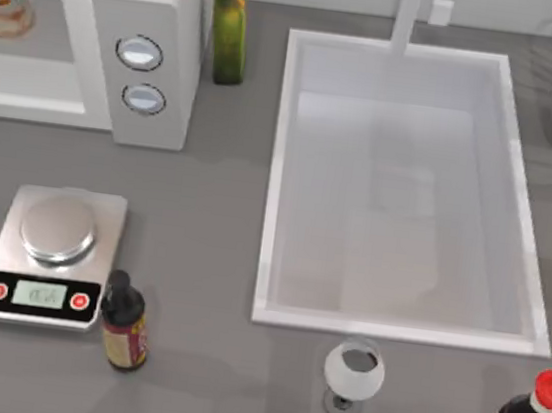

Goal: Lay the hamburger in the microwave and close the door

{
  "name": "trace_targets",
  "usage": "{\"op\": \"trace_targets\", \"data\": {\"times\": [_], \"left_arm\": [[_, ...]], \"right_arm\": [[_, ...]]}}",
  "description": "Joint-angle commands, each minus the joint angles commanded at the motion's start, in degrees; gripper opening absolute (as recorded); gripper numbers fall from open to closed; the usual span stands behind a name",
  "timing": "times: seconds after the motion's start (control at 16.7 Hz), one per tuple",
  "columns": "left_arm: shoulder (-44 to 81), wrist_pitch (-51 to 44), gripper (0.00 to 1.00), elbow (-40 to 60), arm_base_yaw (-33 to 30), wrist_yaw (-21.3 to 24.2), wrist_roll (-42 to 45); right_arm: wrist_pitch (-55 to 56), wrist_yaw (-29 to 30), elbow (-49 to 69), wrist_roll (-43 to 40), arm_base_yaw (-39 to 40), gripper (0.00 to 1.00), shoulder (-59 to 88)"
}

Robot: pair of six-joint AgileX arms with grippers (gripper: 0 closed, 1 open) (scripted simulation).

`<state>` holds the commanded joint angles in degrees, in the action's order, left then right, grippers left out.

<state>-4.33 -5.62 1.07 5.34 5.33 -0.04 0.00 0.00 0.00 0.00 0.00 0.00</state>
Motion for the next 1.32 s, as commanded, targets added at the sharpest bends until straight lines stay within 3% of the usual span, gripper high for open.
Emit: {"op": "trace_targets", "data": {"times": [0.48,0.84,1.08,1.32], "left_arm": [[-2.76,-7.77,0.00,5.08,10.69,10.70,0.00],[-1.99,-8.13,0.00,5.64,11.19,11.09,0.45],[6.47,-11.47,0.00,13.14,15.91,13.87,5.86],[24.31,-17.25,0.00,26.44,24.16,18.54,15.48]], "right_arm": [[0.00,0.00,0.00,0.00,0.00,1.00,0.00],[0.00,0.00,0.00,0.00,0.00,1.00,0.00],[0.00,0.00,0.00,0.00,0.00,1.00,0.00],[0.00,0.00,0.00,0.00,0.00,1.00,0.00]]}}
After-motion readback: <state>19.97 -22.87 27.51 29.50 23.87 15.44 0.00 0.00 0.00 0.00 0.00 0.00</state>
